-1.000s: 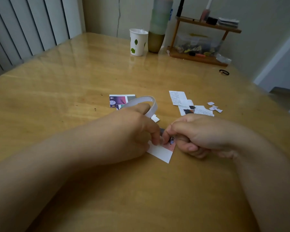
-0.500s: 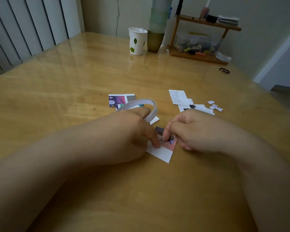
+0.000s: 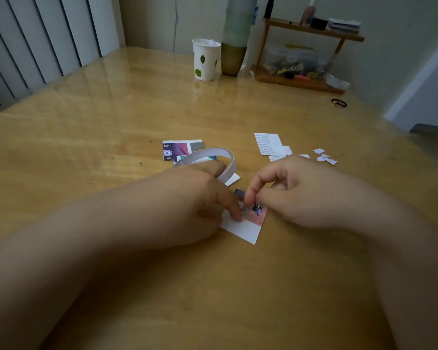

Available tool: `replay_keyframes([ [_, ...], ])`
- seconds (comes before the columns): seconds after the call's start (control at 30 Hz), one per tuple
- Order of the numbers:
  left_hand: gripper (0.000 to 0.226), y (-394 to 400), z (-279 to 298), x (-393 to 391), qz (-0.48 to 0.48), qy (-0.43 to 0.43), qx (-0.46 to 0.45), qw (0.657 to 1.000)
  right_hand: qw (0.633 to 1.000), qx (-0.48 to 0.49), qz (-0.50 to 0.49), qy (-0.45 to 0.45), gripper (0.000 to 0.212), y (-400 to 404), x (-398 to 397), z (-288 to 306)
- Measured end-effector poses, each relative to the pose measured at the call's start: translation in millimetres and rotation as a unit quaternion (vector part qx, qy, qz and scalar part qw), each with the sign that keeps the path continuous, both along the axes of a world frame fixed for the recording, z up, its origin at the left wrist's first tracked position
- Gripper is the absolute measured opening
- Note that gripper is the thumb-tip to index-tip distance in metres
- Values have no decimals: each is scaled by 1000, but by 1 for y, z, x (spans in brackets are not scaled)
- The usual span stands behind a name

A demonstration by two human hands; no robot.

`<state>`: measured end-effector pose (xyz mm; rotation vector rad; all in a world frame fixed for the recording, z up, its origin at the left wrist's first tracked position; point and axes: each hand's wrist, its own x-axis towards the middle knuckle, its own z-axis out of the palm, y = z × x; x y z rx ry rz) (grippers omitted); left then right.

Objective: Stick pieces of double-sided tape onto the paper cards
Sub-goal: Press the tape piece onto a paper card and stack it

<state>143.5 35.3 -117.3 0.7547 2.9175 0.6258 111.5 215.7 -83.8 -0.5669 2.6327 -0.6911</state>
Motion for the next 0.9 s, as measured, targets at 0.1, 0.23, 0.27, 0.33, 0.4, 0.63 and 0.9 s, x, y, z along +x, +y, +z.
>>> replay_keyframes([
  [0.1, 31, -1, -2, -1, -6, 37, 7, 999, 1000, 18, -6, 2, 22, 0, -2, -4],
  [0.23, 24, -4, -1, -1, -51, 66, 13, 996, 1000, 0, -16, -5, 29, 3, -8, -7],
  [0.27, 23, -6, -1, -1, -56, 61, 15, 996, 1000, -2, -16, -8, 31, 4, -9, -7],
  [0.33, 20, -9, -1, -3, -58, 56, 2, 997, 1000, -3, -15, -15, 32, 6, -11, -7],
  [0.4, 16, -10, -1, -4, -57, 54, -26, 997, 1000, -1, -13, -21, 32, 8, -12, -7],
  [0.63, 16, -14, -3, -6, -23, 5, -15, 1000, 998, 35, 11, -46, 29, 16, -13, 1],
  [0.9, 16, -14, -1, -5, -20, 4, 5, 1000, 962, 8, -248, 112, 15, 67, -41, 9],
])
